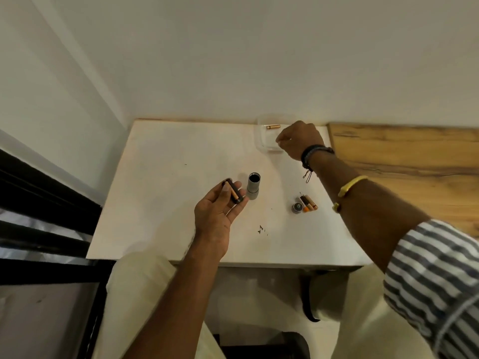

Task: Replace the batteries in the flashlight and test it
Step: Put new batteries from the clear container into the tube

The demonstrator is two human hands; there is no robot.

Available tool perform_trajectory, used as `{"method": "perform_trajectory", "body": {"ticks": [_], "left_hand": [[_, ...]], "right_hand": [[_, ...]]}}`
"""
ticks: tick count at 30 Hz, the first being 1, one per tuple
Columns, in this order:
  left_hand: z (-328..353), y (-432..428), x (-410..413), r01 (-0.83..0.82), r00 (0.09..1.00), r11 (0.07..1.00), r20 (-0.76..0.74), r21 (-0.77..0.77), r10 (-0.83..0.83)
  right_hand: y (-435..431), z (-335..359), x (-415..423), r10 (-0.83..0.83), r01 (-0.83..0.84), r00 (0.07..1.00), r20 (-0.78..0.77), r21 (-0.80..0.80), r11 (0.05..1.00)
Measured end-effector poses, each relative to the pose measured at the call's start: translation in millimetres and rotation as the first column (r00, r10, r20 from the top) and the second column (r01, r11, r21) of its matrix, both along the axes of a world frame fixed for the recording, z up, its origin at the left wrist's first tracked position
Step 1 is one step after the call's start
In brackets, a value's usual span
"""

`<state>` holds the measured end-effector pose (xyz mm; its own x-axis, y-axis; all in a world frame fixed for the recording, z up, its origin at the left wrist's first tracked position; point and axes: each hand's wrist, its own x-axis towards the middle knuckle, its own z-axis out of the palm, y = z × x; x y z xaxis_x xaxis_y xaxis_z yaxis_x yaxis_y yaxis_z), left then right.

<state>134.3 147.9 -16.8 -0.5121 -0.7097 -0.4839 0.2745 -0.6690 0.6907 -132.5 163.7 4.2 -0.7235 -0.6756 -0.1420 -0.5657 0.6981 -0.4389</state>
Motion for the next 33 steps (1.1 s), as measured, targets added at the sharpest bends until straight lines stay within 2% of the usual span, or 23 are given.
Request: {"method": "perform_trajectory", "body": {"ticks": [2, 5, 10, 13, 15, 19, 23, 26, 33], "left_hand": [[-1, -5, -1, -0.003, 1.0, 1.0, 0.007, 0.002, 0.003], [-1, -9, -1, 0.0, 1.0, 1.0, 0.004, 0.003, 0.0], [-1, -9, -2, 0.026, 1.0, 1.0, 0.017, -0.015, -0.025], [-1, -6, -4, 0.041, 0.999, 0.999, 0.023, -0.018, -0.041], [-2, -5, -4, 0.051, 0.998, 0.998, 0.029, -0.02, -0.05], [-4, -5, -4, 0.054, 0.998, 0.998, 0.032, -0.023, -0.053], [-5, -5, -4, 0.067, 0.997, 0.997, 0.028, -0.032, -0.066], [-6, -5, -5, 0.084, 0.996, 0.995, 0.036, -0.053, -0.082], [-6, -2, -2, 0.089, 0.996, 0.994, 0.029, -0.069, -0.087]], "right_hand": [[-14, -3, -9, 0.064, -0.058, 0.998, -0.023, 0.198, 0.978], [-27, -4, -11, 0.227, -0.188, 0.973, -0.041, 0.432, 0.882], [-31, -7, -17, 0.243, -0.24, 0.969, 0.055, 0.463, 0.853], [-31, -4, -14, 0.348, -0.318, 0.936, 0.051, 0.546, 0.776], [-31, -2, -11, 0.378, -0.337, 0.925, 0.044, 0.556, 0.76], [-29, 0, -8, 0.387, -0.365, 0.92, 0.062, 0.495, 0.788], [-24, 0, -13, 0.283, -0.295, 0.955, 0.083, 0.261, 0.919], [-18, -5, -15, 0.209, -0.22, 0.971, 0.116, 0.099, 0.97], [-1, -14, -7, 0.059, -0.041, 0.995, 0.081, -0.213, 0.976]]}}
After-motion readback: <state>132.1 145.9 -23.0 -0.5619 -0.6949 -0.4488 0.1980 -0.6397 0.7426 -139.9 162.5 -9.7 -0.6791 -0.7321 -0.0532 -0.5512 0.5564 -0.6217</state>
